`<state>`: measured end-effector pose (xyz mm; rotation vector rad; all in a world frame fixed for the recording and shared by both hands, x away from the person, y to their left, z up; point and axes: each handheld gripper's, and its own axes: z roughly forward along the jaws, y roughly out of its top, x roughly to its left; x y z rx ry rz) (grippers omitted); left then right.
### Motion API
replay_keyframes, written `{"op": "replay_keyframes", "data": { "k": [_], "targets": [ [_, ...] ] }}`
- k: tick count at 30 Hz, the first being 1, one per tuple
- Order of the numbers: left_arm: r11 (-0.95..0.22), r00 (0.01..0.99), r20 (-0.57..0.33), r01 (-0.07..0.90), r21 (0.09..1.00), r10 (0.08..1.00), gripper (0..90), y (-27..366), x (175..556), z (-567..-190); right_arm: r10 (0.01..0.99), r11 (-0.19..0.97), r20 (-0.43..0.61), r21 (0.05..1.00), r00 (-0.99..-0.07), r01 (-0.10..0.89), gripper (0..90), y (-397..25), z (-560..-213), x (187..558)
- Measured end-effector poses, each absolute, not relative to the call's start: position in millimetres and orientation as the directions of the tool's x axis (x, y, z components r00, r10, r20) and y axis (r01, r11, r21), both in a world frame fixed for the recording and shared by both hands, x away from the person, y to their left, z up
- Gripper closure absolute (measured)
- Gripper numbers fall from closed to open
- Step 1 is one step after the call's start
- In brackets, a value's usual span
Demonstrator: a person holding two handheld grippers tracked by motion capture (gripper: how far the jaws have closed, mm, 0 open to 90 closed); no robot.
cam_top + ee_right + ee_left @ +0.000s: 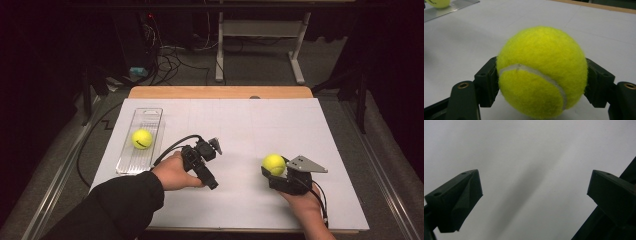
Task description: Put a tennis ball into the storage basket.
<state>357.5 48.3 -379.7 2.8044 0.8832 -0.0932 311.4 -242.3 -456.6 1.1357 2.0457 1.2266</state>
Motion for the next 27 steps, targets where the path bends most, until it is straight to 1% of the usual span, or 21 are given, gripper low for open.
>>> {"op": "replay_keyframes", "data": {
  "k": [9,20,27],
  "targets": [
    [-0.797,0.817,-0.123,0.577,0.180,0.563,0.7,51,357,-374,0.826,0.282,-0.019,0.878,-0.563,0.386,27.0,-230,-461,309],
    [-0.799,0.820,-0.118,0.572,0.186,0.560,0.7,48,356,-368,0.751,0.344,-0.041,0.876,-0.659,0.337,27.0,-190,-464,299],
    [-0.799,0.821,-0.111,0.571,0.187,0.561,0.7,46,356,-363,0.714,0.350,-0.031,0.881,-0.700,0.318,27.0,-171,-464,294]
  ]
}}
